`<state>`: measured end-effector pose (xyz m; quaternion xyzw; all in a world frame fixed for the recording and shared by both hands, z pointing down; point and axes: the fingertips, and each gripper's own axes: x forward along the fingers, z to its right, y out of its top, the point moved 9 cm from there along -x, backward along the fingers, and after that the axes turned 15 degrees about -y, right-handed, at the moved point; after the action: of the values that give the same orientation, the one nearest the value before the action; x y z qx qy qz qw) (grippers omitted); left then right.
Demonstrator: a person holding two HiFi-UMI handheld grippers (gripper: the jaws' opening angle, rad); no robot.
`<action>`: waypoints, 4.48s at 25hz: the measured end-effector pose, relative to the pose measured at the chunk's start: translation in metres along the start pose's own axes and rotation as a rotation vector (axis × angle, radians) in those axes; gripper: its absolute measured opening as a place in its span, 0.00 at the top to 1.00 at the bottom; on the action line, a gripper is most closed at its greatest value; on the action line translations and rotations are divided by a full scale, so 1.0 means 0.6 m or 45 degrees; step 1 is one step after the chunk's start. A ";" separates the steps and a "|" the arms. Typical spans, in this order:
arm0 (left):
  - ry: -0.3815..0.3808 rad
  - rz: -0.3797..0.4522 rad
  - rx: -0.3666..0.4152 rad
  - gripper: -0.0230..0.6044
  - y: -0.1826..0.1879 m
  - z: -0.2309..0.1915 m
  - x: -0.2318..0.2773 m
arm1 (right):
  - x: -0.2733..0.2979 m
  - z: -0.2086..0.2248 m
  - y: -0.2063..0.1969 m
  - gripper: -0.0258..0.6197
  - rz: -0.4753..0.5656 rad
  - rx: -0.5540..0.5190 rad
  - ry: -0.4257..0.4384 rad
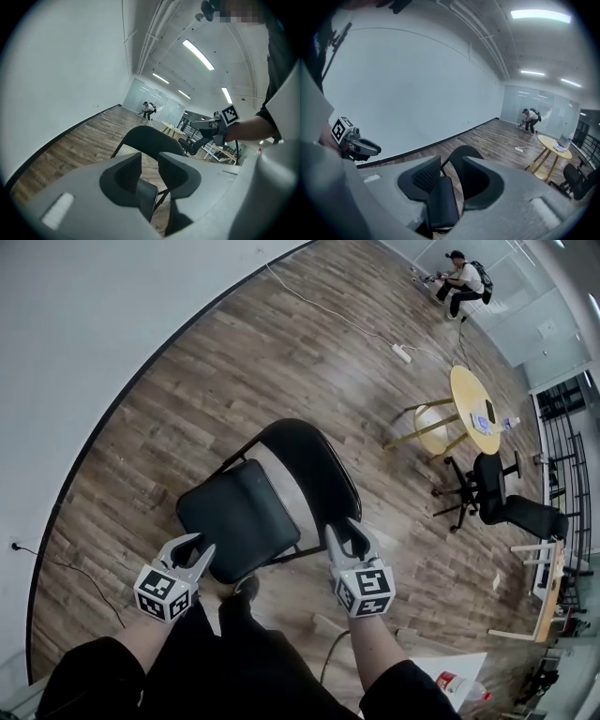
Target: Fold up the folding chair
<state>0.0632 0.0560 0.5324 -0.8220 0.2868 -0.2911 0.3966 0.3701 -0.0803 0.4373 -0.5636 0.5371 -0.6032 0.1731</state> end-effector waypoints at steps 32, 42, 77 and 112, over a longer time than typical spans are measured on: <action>0.042 -0.033 -0.565 0.56 -0.224 -0.145 0.050 | 0.126 0.106 -0.066 0.62 -0.279 -0.239 -0.071; 0.111 -0.052 -0.693 0.53 -0.295 -0.192 0.059 | 0.163 0.120 -0.071 0.60 -0.363 -0.318 -0.064; 0.257 -0.049 -0.955 0.46 -0.550 -0.280 0.067 | 0.292 0.152 -0.071 0.56 -0.388 -0.533 -0.020; -0.275 0.196 -1.019 0.33 -0.635 -0.354 0.135 | 0.347 0.139 -0.064 0.52 -0.461 -0.360 0.266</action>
<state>0.0586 0.0944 0.9743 -0.9132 0.3947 -0.0383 0.0945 0.3942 -0.2740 0.5548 -0.6037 0.5216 -0.5982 -0.0749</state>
